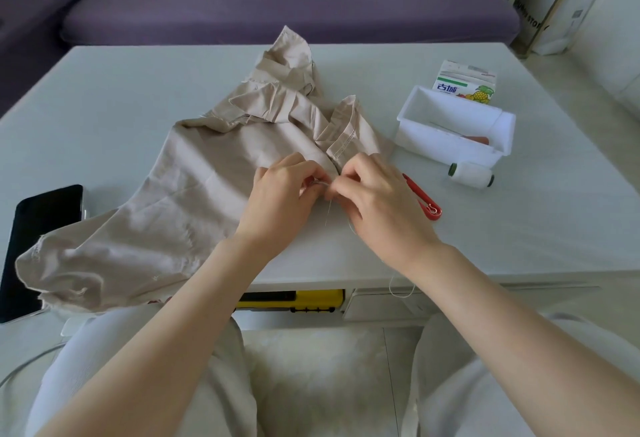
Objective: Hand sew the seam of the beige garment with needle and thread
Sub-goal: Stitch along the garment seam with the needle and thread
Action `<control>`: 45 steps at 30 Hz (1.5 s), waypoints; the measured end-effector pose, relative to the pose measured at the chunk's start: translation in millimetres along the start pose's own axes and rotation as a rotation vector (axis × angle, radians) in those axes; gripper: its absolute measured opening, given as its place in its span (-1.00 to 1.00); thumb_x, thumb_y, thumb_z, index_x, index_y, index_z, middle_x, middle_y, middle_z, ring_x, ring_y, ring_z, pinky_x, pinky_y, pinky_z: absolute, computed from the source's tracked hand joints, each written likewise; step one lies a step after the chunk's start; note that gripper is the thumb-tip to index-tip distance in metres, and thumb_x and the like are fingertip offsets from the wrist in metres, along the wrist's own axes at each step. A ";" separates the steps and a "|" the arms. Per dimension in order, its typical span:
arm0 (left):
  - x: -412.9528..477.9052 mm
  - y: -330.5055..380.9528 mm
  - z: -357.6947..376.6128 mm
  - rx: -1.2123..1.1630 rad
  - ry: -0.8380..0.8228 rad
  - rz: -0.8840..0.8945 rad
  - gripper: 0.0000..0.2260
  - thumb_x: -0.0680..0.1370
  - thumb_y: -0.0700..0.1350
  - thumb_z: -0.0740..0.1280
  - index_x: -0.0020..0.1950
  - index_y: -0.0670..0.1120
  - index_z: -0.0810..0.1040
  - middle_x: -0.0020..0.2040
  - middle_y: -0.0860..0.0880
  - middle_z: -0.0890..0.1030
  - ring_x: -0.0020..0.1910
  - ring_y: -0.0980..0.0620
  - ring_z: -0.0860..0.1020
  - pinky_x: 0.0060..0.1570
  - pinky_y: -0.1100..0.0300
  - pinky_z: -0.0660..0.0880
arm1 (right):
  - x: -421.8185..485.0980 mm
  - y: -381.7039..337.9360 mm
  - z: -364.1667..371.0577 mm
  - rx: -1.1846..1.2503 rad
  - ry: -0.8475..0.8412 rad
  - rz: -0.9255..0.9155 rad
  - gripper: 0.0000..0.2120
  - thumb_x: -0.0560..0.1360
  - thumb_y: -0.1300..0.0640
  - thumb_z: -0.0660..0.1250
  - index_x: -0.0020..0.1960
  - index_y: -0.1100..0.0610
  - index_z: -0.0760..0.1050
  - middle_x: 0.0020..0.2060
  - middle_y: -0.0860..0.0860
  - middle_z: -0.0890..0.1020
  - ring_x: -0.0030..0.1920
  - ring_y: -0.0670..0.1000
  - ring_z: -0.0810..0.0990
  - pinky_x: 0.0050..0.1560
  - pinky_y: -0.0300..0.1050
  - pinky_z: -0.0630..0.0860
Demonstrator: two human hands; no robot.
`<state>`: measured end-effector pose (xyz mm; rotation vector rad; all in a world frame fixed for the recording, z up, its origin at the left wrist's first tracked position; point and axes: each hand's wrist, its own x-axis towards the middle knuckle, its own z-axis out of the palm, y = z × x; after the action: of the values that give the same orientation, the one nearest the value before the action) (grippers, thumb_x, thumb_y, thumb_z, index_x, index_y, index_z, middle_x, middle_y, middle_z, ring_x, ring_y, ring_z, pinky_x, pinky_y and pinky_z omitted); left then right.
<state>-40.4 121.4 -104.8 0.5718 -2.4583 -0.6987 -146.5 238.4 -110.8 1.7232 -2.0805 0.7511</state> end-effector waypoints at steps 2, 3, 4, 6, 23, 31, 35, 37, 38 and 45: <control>0.2 -0.7 0.9 0.003 0.006 0.019 -0.91 0.47 -0.17 0.32 -0.15 -0.06 0.62 -0.23 0.08 0.47 -0.18 0.00 0.44 -0.04 -0.04 0.42 | -0.8 2.6 3.7 -0.067 -0.034 0.005 -0.67 0.25 0.53 0.40 -0.13 0.17 0.60 -0.21 0.09 0.48 -0.18 0.14 0.48 -0.11 -0.18 0.21; 0.4 -1.2 1.3 0.004 0.009 0.018 -0.90 0.48 -0.15 0.31 -0.14 -0.07 0.62 -0.23 0.08 0.46 -0.18 0.00 0.43 -0.03 -0.03 0.41 | -0.8 4.0 4.7 -0.084 -0.041 -0.002 -0.67 0.25 0.53 0.40 -0.13 0.16 0.60 -0.21 0.09 0.48 -0.18 0.14 0.49 -0.11 -0.18 0.19; 0.6 -1.6 1.6 0.002 0.010 0.009 -0.90 0.50 -0.15 0.31 -0.13 -0.08 0.62 -0.22 0.07 0.46 -0.16 0.00 0.42 -0.01 -0.02 0.40 | -0.8 5.5 5.1 -0.097 -0.041 -0.015 -0.67 0.25 0.52 0.41 -0.12 0.16 0.61 -0.21 0.09 0.48 -0.19 0.14 0.48 -0.11 -0.18 0.18; 1.2 -2.6 2.2 -0.008 0.004 -0.010 -0.92 0.53 -0.18 0.33 -0.11 -0.10 0.62 -0.21 0.05 0.47 -0.14 0.01 0.41 0.03 -0.02 0.39 | -0.5 8.0 5.5 -0.129 -0.014 -0.051 -0.70 0.28 0.49 0.41 -0.11 0.15 0.61 -0.23 0.08 0.48 -0.22 0.13 0.48 -0.12 -0.18 0.15; 10.8 -19.3 3.7 -0.027 -0.050 -0.123 -0.85 0.52 -0.11 0.31 -0.08 -0.16 0.60 -0.15 -0.11 0.57 -0.07 -0.08 0.45 -0.03 0.07 0.35 | -18.6 0.4 10.4 0.136 0.018 -0.325 -0.90 0.45 0.25 0.36 -0.25 0.19 0.59 -0.11 0.08 0.64 0.08 0.06 0.50 0.10 -0.12 0.41; 9.0 -22.6 4.6 -0.036 -0.007 -0.067 -0.94 0.51 -0.21 0.35 -0.10 -0.20 0.59 -0.18 -0.12 0.57 -0.16 0.01 0.39 -0.18 0.27 0.21 | -56.4 -0.8 -3.4 0.431 -0.260 -0.020 -0.75 0.58 0.12 0.15 -0.04 0.24 0.53 -0.24 0.00 0.64 -0.17 -0.12 0.57 0.05 -0.29 0.47; 7.4 -22.8 6.3 -0.030 0.004 -0.061 -0.92 0.51 -0.20 0.35 -0.10 -0.21 0.59 -0.20 -0.12 0.56 -0.17 -0.01 0.40 -0.18 0.22 0.26 | -61.7 -6.2 -15.3 0.518 -0.252 0.250 -0.80 0.62 0.05 0.04 0.01 0.07 0.41 -0.40 -0.06 0.45 -0.37 -0.08 0.45 -0.36 -0.29 0.36; 6.0 -21.7 6.4 -0.037 0.012 -0.064 -0.92 0.51 -0.20 0.35 -0.10 -0.21 0.59 -0.21 -0.11 0.55 -0.17 -0.02 0.40 -0.18 0.20 0.26 | -65.7 -10.5 -18.4 0.500 -0.234 0.276 -0.82 0.63 0.06 0.02 -0.01 0.05 0.38 -0.46 0.01 0.39 -0.43 0.00 0.38 -0.42 -0.18 0.29; 5.2 -21.0 6.2 -0.043 0.015 -0.062 -0.92 0.51 -0.20 0.35 -0.10 -0.21 0.59 -0.22 -0.10 0.54 -0.17 -0.03 0.40 -0.17 0.17 0.28 | -68.8 -13.0 -19.5 0.481 -0.246 0.277 -0.82 0.64 0.09 0.03 0.00 0.07 0.39 -0.49 -0.01 0.35 -0.45 -0.01 0.35 -0.44 -0.20 0.24; -0.2 -14.8 2.1 -0.106 -0.019 -0.084 -0.91 0.53 -0.16 0.35 -0.14 -0.15 0.58 -0.26 0.00 0.47 -0.17 -0.08 0.42 -0.09 0.02 0.38 | -62.6 -22.9 -26.7 0.355 -0.146 0.437 -0.88 0.63 0.15 0.08 -0.08 0.05 0.29 -0.39 -0.13 0.38 -0.35 -0.16 0.39 -0.34 -0.24 0.28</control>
<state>-37.7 110.7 -114.9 0.6323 -2.4091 -0.8663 -113.0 301.2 -120.6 1.5339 -2.5958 1.2161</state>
